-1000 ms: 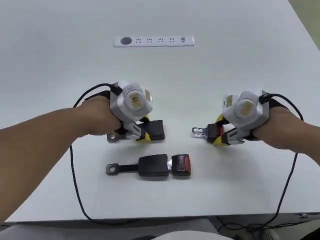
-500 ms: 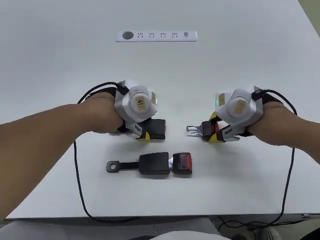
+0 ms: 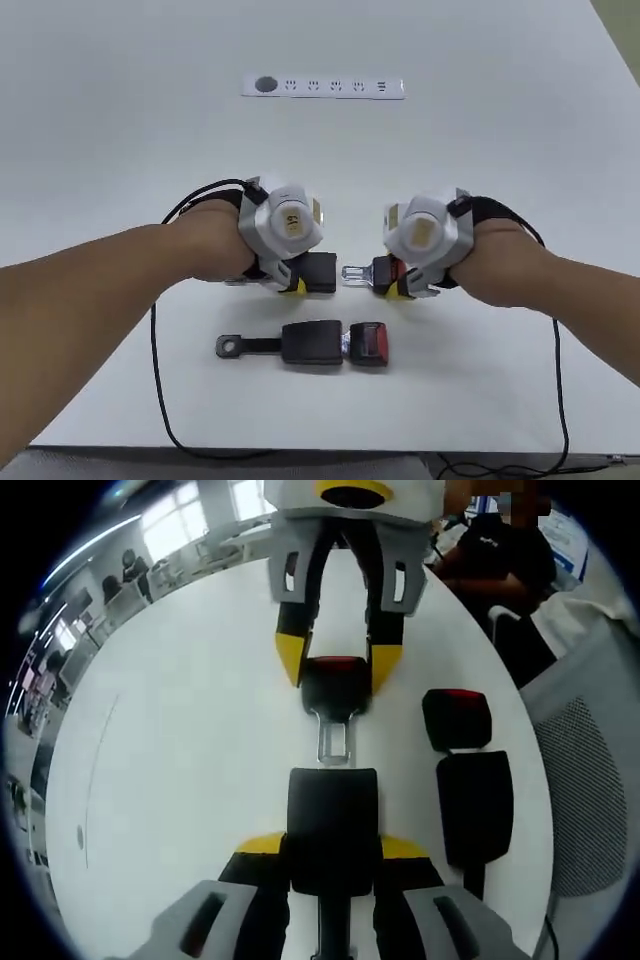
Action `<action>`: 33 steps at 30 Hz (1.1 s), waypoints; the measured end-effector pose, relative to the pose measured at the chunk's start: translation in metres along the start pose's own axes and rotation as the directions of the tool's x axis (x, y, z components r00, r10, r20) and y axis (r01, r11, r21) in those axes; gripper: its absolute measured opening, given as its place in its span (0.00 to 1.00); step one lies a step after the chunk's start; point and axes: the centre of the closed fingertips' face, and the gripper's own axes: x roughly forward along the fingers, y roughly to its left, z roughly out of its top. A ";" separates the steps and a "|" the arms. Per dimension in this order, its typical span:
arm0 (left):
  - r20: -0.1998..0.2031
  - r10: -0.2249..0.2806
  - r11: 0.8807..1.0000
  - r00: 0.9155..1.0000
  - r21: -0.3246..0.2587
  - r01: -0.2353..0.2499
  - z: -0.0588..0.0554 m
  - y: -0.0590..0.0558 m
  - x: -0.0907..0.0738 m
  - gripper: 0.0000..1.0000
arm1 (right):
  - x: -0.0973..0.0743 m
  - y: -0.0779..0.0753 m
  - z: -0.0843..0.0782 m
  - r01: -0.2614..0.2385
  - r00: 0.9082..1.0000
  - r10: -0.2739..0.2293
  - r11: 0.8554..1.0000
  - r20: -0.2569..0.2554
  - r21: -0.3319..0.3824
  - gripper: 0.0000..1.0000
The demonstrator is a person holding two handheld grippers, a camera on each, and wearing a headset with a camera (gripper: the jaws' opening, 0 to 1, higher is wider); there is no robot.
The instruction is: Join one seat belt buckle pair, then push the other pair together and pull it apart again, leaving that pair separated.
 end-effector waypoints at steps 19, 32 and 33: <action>0.016 0.004 1.000 1.000 -0.017 -0.004 -0.001 0.000 -0.001 0.31 | 0.005 -0.004 0.015 -0.001 0.996 0.002 1.000 0.085 -0.007 0.28; 0.061 -0.012 0.999 0.998 -0.034 0.014 0.000 0.001 0.003 0.30 | 0.006 -0.006 0.022 -0.009 0.983 0.004 1.000 0.183 0.028 0.27; 0.063 -0.011 0.999 0.998 -0.036 0.014 0.000 0.001 0.003 0.30 | 0.006 -0.006 0.024 -0.010 0.982 0.006 1.000 0.187 0.024 0.27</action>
